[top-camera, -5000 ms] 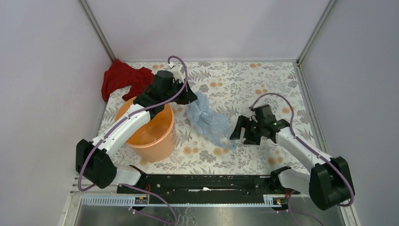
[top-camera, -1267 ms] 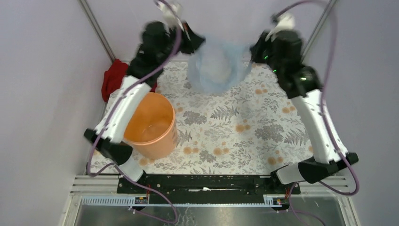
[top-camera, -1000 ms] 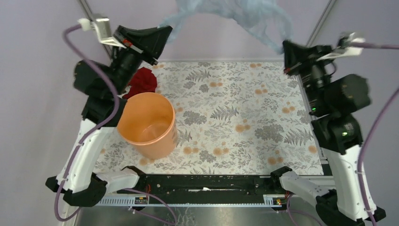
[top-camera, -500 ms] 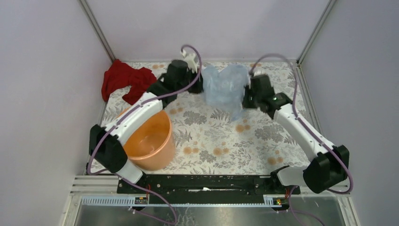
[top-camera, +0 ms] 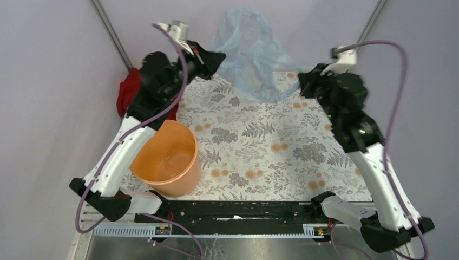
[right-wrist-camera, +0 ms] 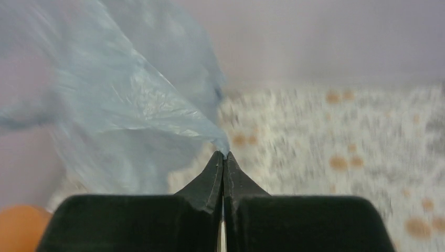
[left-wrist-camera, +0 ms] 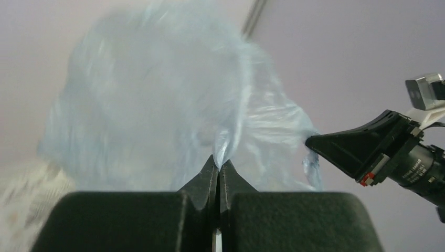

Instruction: Put the trash bags into the trash bin

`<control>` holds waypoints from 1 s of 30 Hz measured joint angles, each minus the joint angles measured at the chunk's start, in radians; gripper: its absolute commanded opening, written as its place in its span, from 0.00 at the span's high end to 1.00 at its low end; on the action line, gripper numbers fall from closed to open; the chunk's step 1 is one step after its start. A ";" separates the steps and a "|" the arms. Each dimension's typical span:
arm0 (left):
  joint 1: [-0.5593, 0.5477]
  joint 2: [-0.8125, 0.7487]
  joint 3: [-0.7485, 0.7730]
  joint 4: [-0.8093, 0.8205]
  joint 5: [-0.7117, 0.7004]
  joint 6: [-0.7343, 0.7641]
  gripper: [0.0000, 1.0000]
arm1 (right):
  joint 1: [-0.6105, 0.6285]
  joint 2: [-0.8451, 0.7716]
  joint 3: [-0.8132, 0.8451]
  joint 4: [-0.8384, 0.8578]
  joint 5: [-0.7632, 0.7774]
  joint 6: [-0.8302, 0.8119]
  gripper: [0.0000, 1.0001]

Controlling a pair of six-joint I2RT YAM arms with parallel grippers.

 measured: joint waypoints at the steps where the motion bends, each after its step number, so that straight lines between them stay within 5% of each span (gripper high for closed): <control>1: 0.009 0.000 -0.038 -0.006 -0.009 -0.005 1.00 | 0.000 0.005 -0.066 0.008 0.001 0.008 1.00; 8: 0.146 0.229 -0.256 -0.224 0.005 -0.046 1.00 | 0.000 0.231 -0.413 -0.108 0.002 0.068 1.00; 12: 0.166 0.260 -0.172 -0.312 0.094 -0.041 1.00 | 0.000 0.245 -0.264 -0.239 0.036 0.047 1.00; 15: 0.156 0.204 -0.025 -0.210 0.170 -0.044 1.00 | 0.000 0.243 0.055 -0.249 0.061 0.014 1.00; 18: 0.149 0.052 0.004 -0.087 0.190 -0.055 1.00 | 0.000 0.157 0.192 -0.172 0.052 0.004 1.00; 23: 0.150 -0.136 0.000 0.039 0.217 -0.097 1.00 | 0.000 -0.050 0.071 -0.123 -0.012 0.016 1.00; 30: -0.065 -0.009 0.000 -0.003 0.198 -0.093 1.00 | 0.000 0.014 -0.083 -0.124 -0.223 0.069 1.00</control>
